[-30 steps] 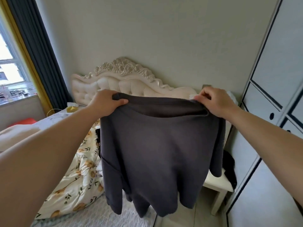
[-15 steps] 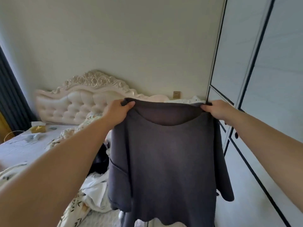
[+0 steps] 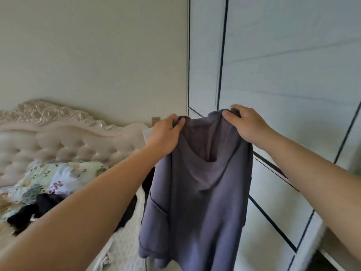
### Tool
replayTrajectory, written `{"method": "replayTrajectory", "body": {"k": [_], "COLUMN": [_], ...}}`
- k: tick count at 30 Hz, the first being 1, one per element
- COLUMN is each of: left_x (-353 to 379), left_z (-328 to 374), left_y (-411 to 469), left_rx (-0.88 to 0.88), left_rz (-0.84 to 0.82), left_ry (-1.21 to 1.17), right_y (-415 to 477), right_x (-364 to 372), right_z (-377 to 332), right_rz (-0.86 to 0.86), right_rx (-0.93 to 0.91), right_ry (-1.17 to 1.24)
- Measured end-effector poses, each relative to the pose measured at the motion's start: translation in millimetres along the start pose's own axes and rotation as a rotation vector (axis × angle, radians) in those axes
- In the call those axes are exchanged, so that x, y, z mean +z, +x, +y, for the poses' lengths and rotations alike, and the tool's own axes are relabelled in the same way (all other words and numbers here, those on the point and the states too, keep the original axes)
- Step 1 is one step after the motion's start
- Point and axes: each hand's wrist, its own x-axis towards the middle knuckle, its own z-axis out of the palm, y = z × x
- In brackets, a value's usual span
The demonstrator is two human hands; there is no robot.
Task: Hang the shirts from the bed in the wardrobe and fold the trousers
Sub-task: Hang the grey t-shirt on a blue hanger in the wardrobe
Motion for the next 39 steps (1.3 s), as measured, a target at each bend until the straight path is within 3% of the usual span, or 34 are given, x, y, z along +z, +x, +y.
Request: {"method": "replayTrajectory", "body": {"k": [4, 8, 14, 18, 22, 29, 35, 39], "left_x": [35, 70, 110, 135, 163, 207, 232, 238], "left_z": [71, 139, 264, 340, 402, 485, 545, 574], "left_y": [-11, -25, -51, -65, -75, -87, -83, -79], "left_rx": [0.326, 0.483, 0.408, 0.430, 0.343, 0.423, 0.301, 0.364], "left_rz": [0.075, 0.037, -0.060, -0.116, -0.345, -0.394, -0.468, -0.417], "left_ry": [0.030, -0.179, -0.681, -0.866, -1.114, -1.189, -1.376, -1.446], "right_y": [-31, -62, -107, -130, -142, -160, -175, -187], "right_x": [-54, -111, -208, -277, -336, -409, -458, -470], "right_z": [-10, -7, -17, -26, -18, -1, 3, 8], "right_rz": [0.123, 0.207, 0.387, 0.540, 0.634, 0.775, 0.812, 0.879], "right_rx": [-0.086, -0.069, -0.146, -0.250, -0.206, -0.159, -0.054, 0.029], "right_ry": [-0.133, -0.158, -0.216, -0.217, -0.214, -0.353, -0.302, -0.405]}}
